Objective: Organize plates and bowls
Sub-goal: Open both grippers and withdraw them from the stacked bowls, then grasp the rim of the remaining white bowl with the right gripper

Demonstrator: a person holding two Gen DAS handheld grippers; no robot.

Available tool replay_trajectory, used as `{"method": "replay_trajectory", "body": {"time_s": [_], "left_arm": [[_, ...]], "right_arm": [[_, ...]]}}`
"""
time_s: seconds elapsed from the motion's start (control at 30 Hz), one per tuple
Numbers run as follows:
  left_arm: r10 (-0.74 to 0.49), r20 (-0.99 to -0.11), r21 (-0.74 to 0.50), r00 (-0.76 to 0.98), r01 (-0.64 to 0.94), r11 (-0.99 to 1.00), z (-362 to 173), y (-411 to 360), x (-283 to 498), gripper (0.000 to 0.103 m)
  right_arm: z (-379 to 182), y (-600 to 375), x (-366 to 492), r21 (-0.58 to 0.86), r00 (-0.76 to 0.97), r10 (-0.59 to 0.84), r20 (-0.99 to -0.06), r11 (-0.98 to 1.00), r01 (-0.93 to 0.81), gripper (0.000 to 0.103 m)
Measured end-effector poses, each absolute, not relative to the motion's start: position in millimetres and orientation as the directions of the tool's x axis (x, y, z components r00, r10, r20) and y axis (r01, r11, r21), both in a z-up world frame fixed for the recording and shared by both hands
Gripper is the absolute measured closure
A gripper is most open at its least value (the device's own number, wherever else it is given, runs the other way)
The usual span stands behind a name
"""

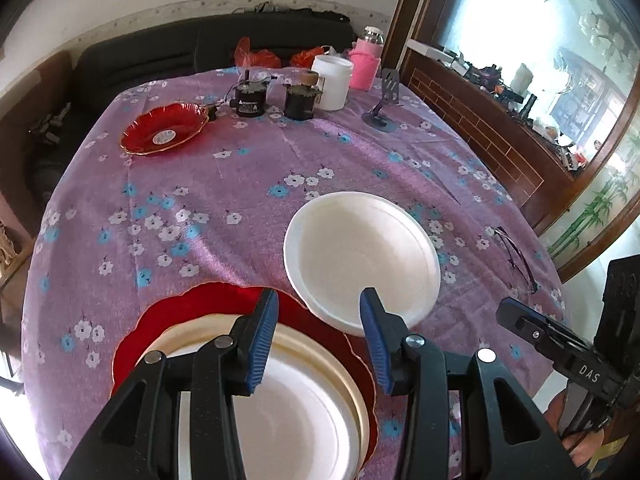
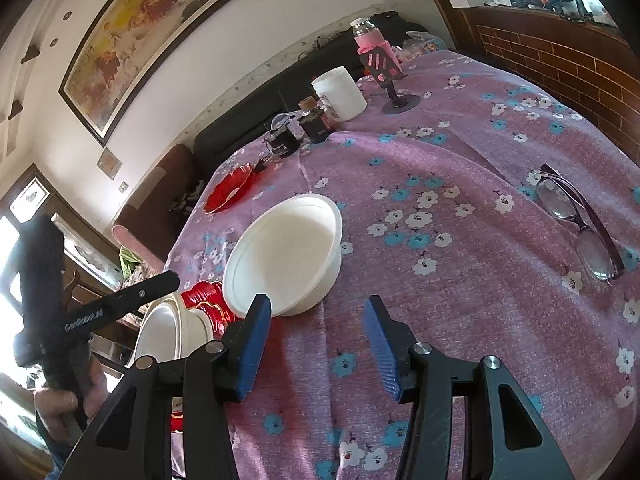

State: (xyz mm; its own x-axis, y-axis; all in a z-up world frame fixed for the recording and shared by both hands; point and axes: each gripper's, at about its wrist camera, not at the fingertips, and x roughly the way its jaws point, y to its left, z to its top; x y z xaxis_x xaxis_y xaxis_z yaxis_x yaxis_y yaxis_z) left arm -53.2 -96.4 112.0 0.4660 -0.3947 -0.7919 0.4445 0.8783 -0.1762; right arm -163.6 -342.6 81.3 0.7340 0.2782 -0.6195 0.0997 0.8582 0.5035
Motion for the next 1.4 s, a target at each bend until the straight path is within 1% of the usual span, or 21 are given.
{"method": "replay_trajectory", "body": {"time_s": [0.2,0.53,0.73,0.87,1.03,1.13,1.17,1.23,1.3,1.37,1.4], "left_arm": [[-0.371,-0.803,-0.135,0.466,0.464,0.876,119.9,-101.6,-44.4,0.062],[-0.360,-0.856,-0.161,0.370,0.470,0.868,111.1,-102.6,-10.2,0.062],[-0.350,-0.893,-0.191,0.281,0.468,0.863,96.6,-112.4,18.8,0.062],[-0.329,-0.907,-0.172,0.264,0.482,0.859,87.9,-124.3,29.5,0.062],[-0.297,-0.917,-0.137,0.265,0.490,0.861,78.6,-135.3,38.8,0.063],[-0.288,-0.925,-0.140,0.249,0.481,0.865,71.0,-137.1,47.3,0.064],[-0.286,-0.927,-0.144,0.242,0.475,0.868,67.9,-137.0,50.5,0.065],[-0.290,-0.932,-0.163,0.215,0.467,0.869,60.8,-136.3,56.0,0.076],[-0.298,-0.935,-0.181,0.194,0.463,0.868,55.0,-136.9,59.4,0.082],[-0.289,-0.938,-0.175,0.191,0.460,0.870,50.5,-138.2,60.7,0.085],[-0.292,-0.938,-0.180,0.186,0.457,0.871,48.6,-138.5,61.1,0.088]], "right_arm": [[81.4,-339.9,-157.5,0.498,0.724,0.283,-0.629,0.862,0.096,0.050],[76.2,-336.5,-151.1,0.505,0.704,0.296,-0.645,0.857,0.103,0.050],[75.5,-333.6,-140.0,0.516,0.683,0.316,-0.658,0.850,0.104,0.050],[71.4,-335.0,-128.8,0.519,0.674,0.316,-0.668,0.847,0.118,0.050],[59.0,-338.6,-106.4,0.502,0.638,0.303,-0.708,0.851,0.154,0.050],[51.0,-340.5,-93.2,0.503,0.621,0.304,-0.723,0.847,0.172,0.051],[49.6,-340.3,-90.8,0.501,0.618,0.301,-0.727,0.847,0.177,0.054],[46.4,-339.3,-86.0,0.509,0.611,0.311,-0.728,0.843,0.177,0.057],[43.5,-337.0,-81.8,0.502,0.604,0.308,-0.735,0.846,0.180,0.063],[41.2,-335.5,-78.5,0.502,0.598,0.311,-0.739,0.846,0.181,0.065],[40.4,-334.5,-77.5,0.501,0.597,0.312,-0.739,0.847,0.179,0.071]]}}
